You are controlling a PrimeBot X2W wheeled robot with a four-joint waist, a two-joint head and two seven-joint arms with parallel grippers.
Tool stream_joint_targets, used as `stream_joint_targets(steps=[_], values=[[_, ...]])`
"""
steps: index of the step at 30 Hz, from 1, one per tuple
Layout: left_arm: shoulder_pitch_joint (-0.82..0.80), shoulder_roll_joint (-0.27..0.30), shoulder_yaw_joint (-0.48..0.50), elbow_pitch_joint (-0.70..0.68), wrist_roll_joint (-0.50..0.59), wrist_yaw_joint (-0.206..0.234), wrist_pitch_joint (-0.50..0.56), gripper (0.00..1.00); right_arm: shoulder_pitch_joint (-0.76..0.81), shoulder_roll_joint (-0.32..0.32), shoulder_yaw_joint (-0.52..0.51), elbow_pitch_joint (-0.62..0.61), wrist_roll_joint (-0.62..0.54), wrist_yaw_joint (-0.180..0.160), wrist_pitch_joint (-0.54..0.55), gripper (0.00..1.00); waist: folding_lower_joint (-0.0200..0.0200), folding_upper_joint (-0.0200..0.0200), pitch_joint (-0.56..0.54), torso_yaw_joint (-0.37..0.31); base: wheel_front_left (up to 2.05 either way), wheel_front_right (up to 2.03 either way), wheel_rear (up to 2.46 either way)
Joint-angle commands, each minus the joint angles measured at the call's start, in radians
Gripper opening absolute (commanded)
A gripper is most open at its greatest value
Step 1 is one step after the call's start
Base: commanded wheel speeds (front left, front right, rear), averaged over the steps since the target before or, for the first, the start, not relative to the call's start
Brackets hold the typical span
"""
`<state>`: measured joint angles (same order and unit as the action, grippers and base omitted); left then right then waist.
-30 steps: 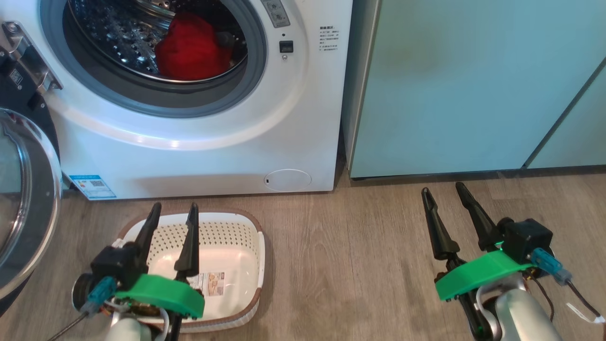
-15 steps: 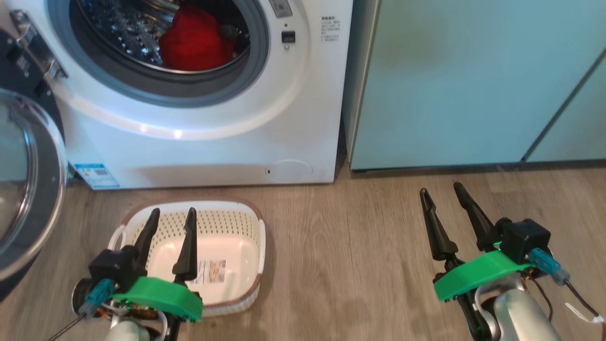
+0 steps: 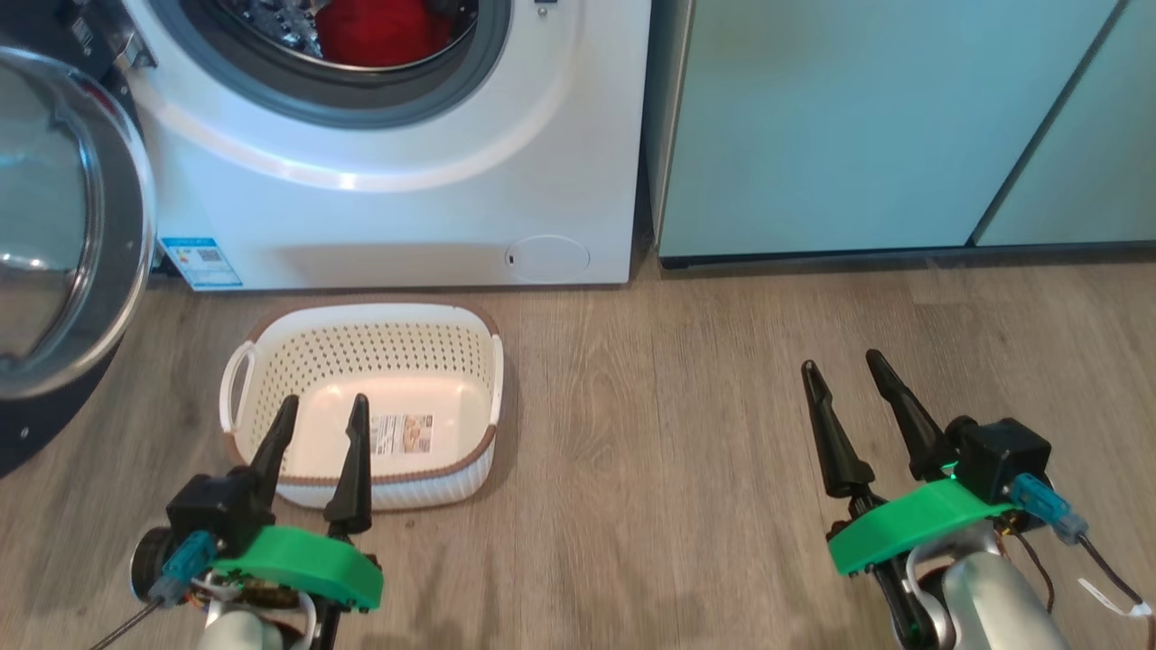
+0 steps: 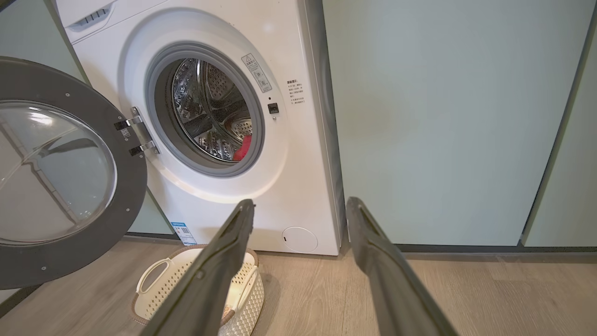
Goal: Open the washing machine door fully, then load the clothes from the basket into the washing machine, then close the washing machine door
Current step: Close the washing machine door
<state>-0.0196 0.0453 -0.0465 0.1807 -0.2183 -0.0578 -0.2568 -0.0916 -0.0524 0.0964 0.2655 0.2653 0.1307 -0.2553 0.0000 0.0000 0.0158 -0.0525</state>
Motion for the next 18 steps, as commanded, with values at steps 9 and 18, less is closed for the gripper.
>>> stream_joint_targets(steps=[9,18], values=[[-0.04,0.005,0.028,-0.03,0.017,0.011,-0.005,1.0,-0.034,0.002,0.023,-0.019,0.003,0.0,-0.006,1.0,0.0,0.0,0.0,0.003,-0.42,0.42,0.0],[-0.037,0.005,0.019,-0.031,0.021,0.017,-0.005,1.0,-0.035,0.002,0.023,-0.014,0.002,0.0,-0.006,1.0,0.0,0.0,-0.004,0.003,0.0,0.0,0.0]])
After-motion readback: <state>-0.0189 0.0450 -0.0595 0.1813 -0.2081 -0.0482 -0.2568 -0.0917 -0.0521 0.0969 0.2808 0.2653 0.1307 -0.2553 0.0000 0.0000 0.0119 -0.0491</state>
